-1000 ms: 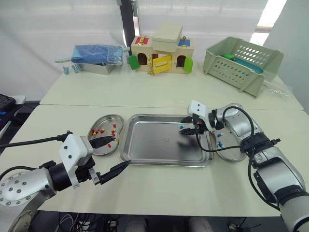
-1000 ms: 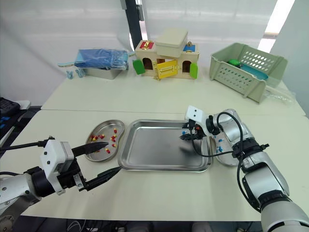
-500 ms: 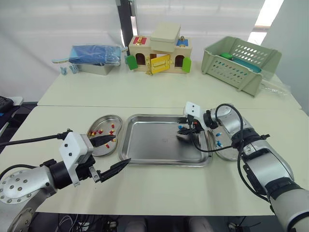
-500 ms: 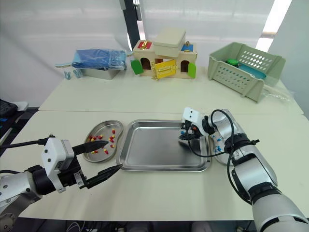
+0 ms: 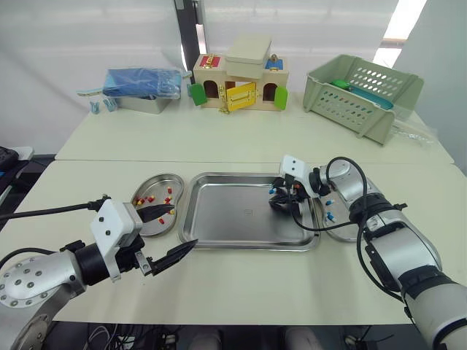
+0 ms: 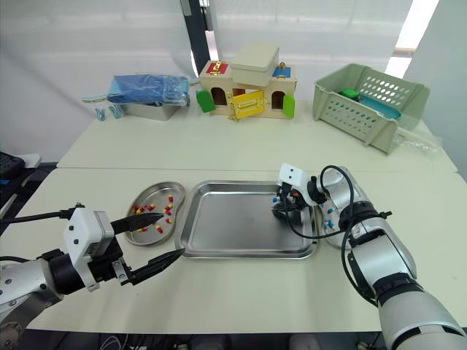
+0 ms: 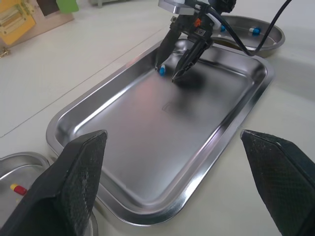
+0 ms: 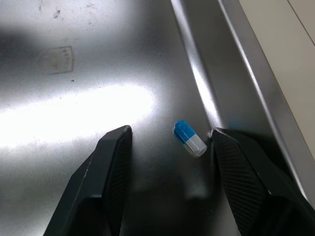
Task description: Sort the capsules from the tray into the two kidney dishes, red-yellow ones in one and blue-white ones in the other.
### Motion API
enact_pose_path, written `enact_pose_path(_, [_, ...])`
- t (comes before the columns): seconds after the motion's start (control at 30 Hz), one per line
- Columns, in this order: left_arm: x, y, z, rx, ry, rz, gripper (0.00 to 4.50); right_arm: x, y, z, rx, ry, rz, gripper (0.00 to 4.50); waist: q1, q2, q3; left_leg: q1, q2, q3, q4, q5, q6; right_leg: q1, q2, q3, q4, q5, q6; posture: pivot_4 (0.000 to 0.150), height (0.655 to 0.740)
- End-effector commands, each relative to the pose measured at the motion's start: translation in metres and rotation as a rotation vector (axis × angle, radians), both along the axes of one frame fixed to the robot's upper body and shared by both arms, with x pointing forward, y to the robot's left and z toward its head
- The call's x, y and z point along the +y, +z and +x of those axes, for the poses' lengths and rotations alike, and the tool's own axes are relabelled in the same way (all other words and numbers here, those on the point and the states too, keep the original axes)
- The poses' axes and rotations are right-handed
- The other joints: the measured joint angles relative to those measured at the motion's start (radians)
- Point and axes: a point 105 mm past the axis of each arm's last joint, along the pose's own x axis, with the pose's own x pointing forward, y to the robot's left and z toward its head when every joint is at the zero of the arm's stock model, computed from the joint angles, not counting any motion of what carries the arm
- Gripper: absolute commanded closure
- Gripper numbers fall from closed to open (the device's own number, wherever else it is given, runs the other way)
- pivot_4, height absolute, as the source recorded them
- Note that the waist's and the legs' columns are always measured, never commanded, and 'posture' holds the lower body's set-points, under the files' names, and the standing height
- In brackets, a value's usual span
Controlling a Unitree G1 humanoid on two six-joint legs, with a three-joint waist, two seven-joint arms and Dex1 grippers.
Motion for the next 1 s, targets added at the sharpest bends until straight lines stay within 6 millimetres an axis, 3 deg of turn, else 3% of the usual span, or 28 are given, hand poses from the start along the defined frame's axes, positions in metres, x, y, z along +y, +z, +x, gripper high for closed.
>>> enact_pose_path(0.03, [-0.001,0.006,0.001,-0.025,-0.011,0.020,0.00,0.003,0.009,0.003,-0.028,0.007,0.012,2.32,-0.001,0.000,0.000,0.000,0.000,0.000,0.000,0.000,0.000,0.000,0.000,0.000,0.000,0.000,0.000,0.150,0.7400])
enact_pose_path(0.2, [-0.001,0.007,0.002,-0.028,-0.012,0.029,0.00,0.004,0.005,0.001,-0.021,0.014,0.009,3.61,-0.006,0.000,0.000,0.000,0.000,0.000,0.000,0.000,0.000,0.000,0.000,0.000,0.000,0.000,0.000,0.150,0.7400])
enact_pose_path(0.57, [-0.001,0.010,0.003,-0.036,-0.005,0.029,0.00,0.007,0.001,-0.001,-0.016,0.016,0.012,3.61,-0.007,0.000,0.000,0.000,0.000,0.000,0.000,0.000,0.000,0.000,0.000,0.000,0.000,0.000,0.000,0.150,0.7400])
enact_pose_path(0.7, [-0.002,0.009,0.004,-0.034,-0.009,0.027,0.00,0.008,0.001,-0.002,-0.015,0.024,0.014,4.40,-0.007,0.000,0.000,0.000,0.000,0.000,0.000,0.000,0.000,0.000,0.000,0.000,0.000,0.000,0.000,0.150,0.7400])
enact_pose_path(0.8, [-0.004,0.009,0.004,-0.033,-0.015,0.024,0.00,0.009,0.002,-0.003,-0.018,0.026,0.019,4.47,-0.007,0.000,0.000,0.000,0.000,0.000,0.000,0.000,0.000,0.000,0.000,0.000,0.000,0.000,0.000,0.150,0.7400])
enact_pose_path(0.9, [-0.006,0.009,0.005,-0.030,-0.025,0.019,0.00,0.008,0.009,-0.003,-0.033,0.030,0.031,4.47,-0.007,0.000,0.000,0.000,0.000,0.000,0.000,0.000,0.000,0.000,0.000,0.000,0.000,0.000,0.000,0.150,0.7400])
enact_pose_path(1.0, [-0.007,0.009,0.006,-0.028,-0.034,0.019,0.00,0.003,0.028,-0.002,-0.085,0.028,0.061,4.47,-0.005,0.001,0.000,0.000,0.000,0.000,0.000,0.000,0.000,0.000,0.000,0.000,0.000,0.000,0.000,0.150,0.7400])
